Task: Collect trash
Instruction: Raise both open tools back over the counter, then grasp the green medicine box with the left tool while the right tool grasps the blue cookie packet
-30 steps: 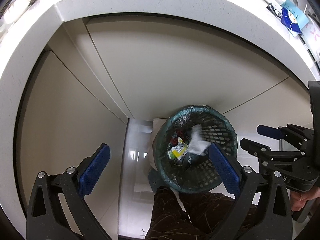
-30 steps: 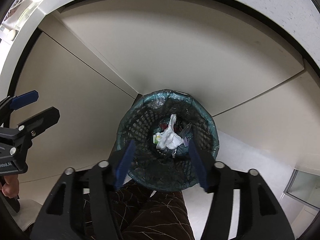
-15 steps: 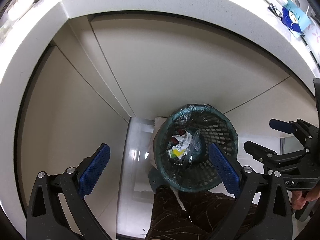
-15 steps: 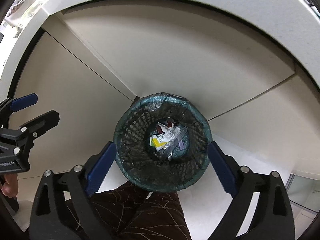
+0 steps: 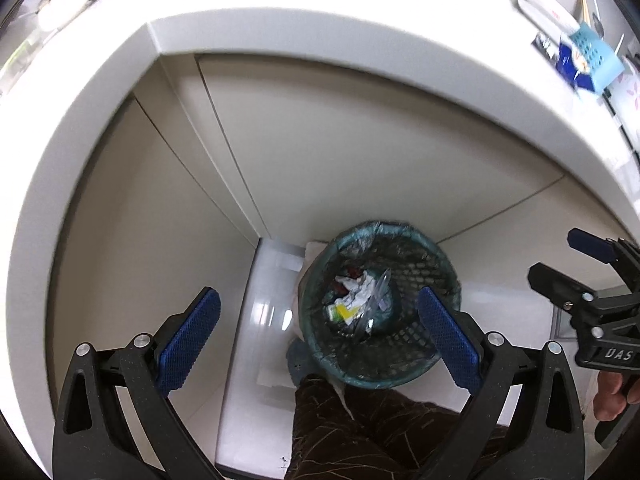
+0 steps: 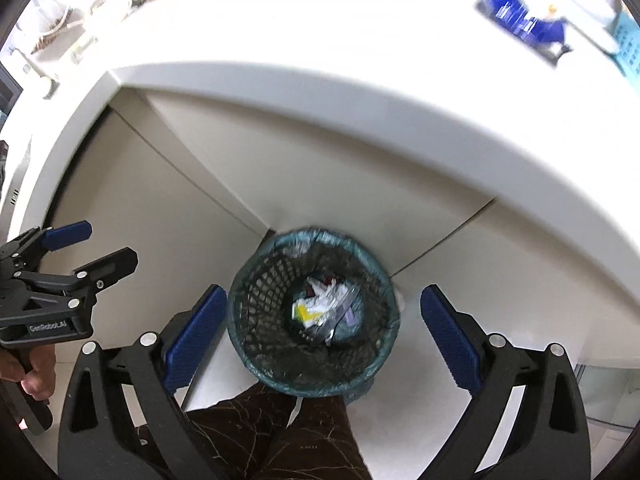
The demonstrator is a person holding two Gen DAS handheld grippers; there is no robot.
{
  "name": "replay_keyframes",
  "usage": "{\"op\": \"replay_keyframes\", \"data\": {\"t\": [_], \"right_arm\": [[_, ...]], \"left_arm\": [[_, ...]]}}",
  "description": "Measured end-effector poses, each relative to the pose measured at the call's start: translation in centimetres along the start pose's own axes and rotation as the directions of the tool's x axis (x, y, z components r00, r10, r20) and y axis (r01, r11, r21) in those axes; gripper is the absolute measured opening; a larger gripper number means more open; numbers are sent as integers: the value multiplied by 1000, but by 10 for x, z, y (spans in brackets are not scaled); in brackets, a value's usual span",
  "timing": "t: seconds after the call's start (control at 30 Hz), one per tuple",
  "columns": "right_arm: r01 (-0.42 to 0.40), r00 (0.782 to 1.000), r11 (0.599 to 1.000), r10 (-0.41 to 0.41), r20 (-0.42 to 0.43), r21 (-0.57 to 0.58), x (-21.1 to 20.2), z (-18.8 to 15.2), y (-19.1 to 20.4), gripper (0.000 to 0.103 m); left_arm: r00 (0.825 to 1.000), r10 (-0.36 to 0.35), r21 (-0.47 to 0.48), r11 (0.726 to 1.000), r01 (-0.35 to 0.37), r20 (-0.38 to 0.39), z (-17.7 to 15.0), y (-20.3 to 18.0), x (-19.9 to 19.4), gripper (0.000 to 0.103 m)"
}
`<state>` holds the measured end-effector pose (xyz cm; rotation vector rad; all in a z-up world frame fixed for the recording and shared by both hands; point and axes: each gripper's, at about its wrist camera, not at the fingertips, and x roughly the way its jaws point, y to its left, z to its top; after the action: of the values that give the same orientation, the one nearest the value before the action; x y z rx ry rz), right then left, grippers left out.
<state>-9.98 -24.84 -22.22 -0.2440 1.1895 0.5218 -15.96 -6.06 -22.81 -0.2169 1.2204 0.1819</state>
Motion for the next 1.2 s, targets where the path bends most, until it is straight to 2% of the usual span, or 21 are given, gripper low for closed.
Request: {"op": "replay_keyframes", "data": {"t": [0.23, 0.33, 0.57, 0.87, 1.07, 1.2], "right_arm": [[-3, 996, 999, -2, 89, 48, -43, 24, -27, 93], [-4, 992, 995, -8, 125, 102, -61, 36, -41, 93], [28, 980, 978, -68, 187, 208, -82, 71, -67, 93], [84, 967, 916, -170, 189, 392, -96, 108, -99, 93], [89, 965, 874, -193, 175, 477, -95, 126, -105, 93], [97, 964, 851, -209, 164, 516, -95, 138, -109, 93]], "left_arm": [[998, 7, -6, 1000, -7, 68, 27, -10, -36, 97], [996, 2, 7, 1000, -3, 87, 43, -13, -48, 97], [991, -19, 26, 1000, 15, 134, 105, -2, -66, 97], [987, -38, 77, 997, 26, 154, 198, 19, -72, 97], [987, -61, 90, 995, 48, 146, 240, 25, -64, 97], [986, -79, 122, 991, 62, 145, 269, 17, -61, 96]]}}
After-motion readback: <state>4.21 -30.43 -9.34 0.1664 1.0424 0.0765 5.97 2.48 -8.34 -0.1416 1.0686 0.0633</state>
